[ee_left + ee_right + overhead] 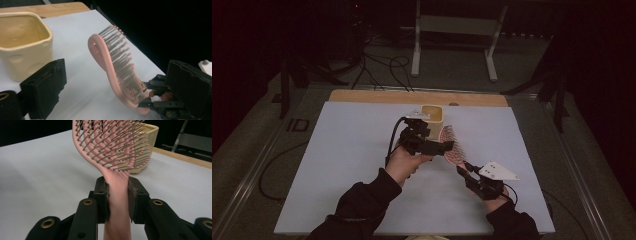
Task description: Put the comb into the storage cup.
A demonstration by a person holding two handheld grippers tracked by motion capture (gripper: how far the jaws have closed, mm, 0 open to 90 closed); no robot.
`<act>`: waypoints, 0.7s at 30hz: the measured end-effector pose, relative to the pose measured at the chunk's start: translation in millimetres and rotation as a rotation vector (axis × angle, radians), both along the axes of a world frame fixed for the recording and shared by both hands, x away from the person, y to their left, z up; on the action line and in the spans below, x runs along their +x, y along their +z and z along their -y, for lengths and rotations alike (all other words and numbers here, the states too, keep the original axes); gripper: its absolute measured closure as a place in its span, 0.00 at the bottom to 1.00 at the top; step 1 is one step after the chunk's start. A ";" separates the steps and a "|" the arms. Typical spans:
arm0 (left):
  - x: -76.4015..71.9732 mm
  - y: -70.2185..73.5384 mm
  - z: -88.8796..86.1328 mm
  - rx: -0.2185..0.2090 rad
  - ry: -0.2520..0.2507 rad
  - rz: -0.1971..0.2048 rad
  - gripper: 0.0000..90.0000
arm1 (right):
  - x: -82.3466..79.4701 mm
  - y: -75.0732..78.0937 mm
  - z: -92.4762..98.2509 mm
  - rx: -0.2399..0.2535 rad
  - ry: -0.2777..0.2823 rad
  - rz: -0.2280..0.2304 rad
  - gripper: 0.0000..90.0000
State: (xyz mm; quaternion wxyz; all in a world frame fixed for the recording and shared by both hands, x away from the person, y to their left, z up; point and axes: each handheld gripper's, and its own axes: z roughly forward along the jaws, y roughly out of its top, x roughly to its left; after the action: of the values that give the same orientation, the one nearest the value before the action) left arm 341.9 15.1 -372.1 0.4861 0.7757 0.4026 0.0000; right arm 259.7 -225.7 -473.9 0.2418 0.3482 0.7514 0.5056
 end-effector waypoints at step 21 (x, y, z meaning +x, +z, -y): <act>13.3 -17.5 11.9 -0.106 0.011 -0.147 0.55 | 0.8 -0.9 -0.8 -0.011 -0.012 0.007 0.80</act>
State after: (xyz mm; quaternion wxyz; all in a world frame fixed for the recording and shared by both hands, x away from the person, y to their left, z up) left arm 355.2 3.1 -389.6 0.4955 0.7446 0.4409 -0.0756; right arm 260.5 -224.9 -474.9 0.2492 0.3496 0.7512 0.5014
